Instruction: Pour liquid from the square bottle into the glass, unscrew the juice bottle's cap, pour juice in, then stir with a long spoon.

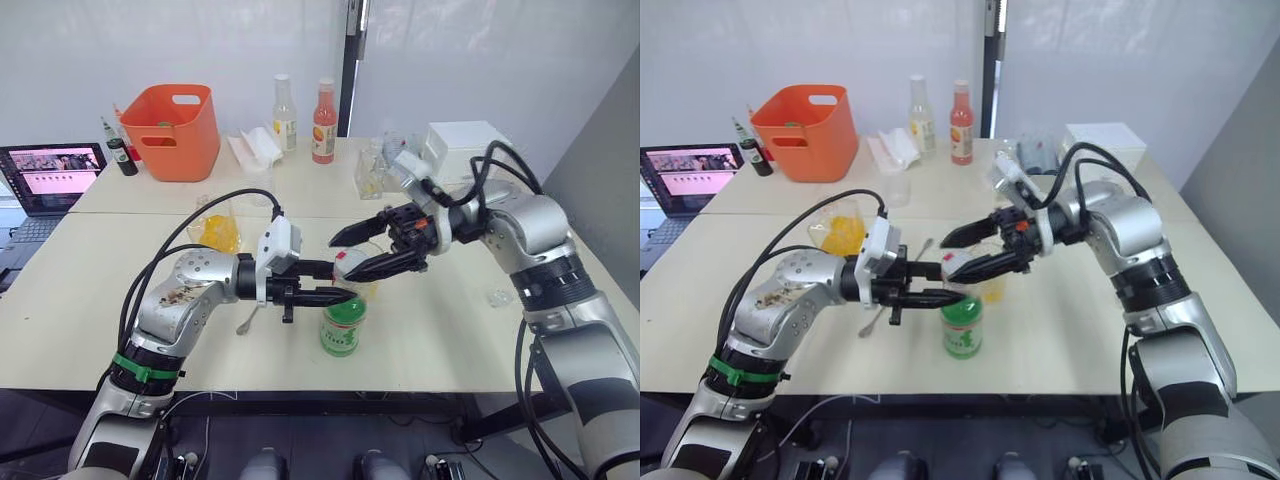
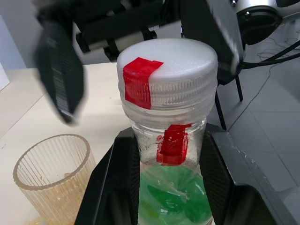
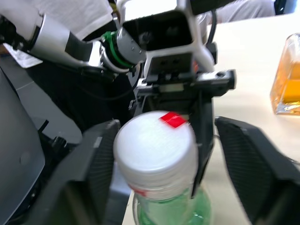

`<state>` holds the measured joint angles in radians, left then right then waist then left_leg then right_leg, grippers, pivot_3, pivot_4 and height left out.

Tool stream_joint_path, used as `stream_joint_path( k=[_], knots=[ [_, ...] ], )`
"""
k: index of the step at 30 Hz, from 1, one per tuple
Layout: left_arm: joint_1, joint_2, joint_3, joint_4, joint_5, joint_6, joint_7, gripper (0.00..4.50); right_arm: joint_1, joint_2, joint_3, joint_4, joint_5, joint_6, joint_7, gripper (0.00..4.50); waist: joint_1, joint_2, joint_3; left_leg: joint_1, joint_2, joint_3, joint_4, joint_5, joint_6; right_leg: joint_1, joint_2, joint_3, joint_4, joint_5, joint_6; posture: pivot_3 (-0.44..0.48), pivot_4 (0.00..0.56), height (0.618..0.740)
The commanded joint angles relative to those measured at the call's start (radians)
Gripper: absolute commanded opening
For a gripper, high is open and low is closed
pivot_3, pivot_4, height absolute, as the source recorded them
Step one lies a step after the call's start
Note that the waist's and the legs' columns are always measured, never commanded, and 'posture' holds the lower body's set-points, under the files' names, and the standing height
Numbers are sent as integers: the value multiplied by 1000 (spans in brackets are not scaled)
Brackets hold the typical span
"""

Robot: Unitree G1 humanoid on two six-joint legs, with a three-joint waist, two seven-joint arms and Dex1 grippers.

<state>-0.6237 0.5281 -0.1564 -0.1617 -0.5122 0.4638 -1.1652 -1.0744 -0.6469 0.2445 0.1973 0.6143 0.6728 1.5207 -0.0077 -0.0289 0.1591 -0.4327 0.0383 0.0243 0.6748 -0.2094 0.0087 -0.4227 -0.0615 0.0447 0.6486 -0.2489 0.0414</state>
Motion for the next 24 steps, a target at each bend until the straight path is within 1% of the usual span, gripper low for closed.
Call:
stream_joint_path(
  k=[1,4,7,8,10,12,14,19,24],
  knots=[
    [12,9,-18,-14,12,13,-2,1337,51,-41,-119,-199,41,39,-102,4462,3,0,0,0,0,0,0,0,0,0,0,0,0,0,0,0,150,715],
    [14,7,-20,-14,12,11,0,1337,132,-69,-222,-410,101,138,-255,4462,3,0,0,0,0,0,0,0,0,0,0,0,0,0,0,0,150,715],
    [11,1,-26,-4,14,6,-3,1337,212,-67,-307,-594,135,259,-475,4462,5,0,0,0,0,0,0,0,0,0,0,0,0,0,0,0,150,715],
    [7,-2,-29,3,16,4,-6,1337,251,-50,-330,-662,141,310,-572,4462,5,0,0,0,0,0,0,0,0,0,0,0,0,0,0,0,150,715],
    [3,-4,-32,10,17,1,-10,1337,302,-18,-362,-753,160,375,-711,4462,5,0,0,1,0,0,0,0,0,1,0,0,0,0,0,0,150,715],
    [-2,-6,-34,16,18,-1,-14,1337,338,38,-405,-837,187,457,-870,4462,5,0,0,1,0,0,0,0,0,1,0,1,1,0,0,0,150,715],
    [-6,-6,-34,20,17,-1,-18,1337,374,75,-441,-918,216,535,-994,4462,5,0,0,1,0,0,0,0,0,1,0,1,1,0,0,0,150,715],
    [-17,-6,-36,37,16,-8,-34,1337,407,153,-472,-1018,301,652,-1181,4462,6,0,0,0,-1,0,1,0,0,1,0,1,0,0,0,0,150,715],
    [-26,-9,-40,53,18,-18,-49,1337,400,169,-487,-1025,357,695,-1269,4462,5,0,0,0,-1,0,0,0,0,1,0,1,0,0,0,0,150,715]
  ],
)
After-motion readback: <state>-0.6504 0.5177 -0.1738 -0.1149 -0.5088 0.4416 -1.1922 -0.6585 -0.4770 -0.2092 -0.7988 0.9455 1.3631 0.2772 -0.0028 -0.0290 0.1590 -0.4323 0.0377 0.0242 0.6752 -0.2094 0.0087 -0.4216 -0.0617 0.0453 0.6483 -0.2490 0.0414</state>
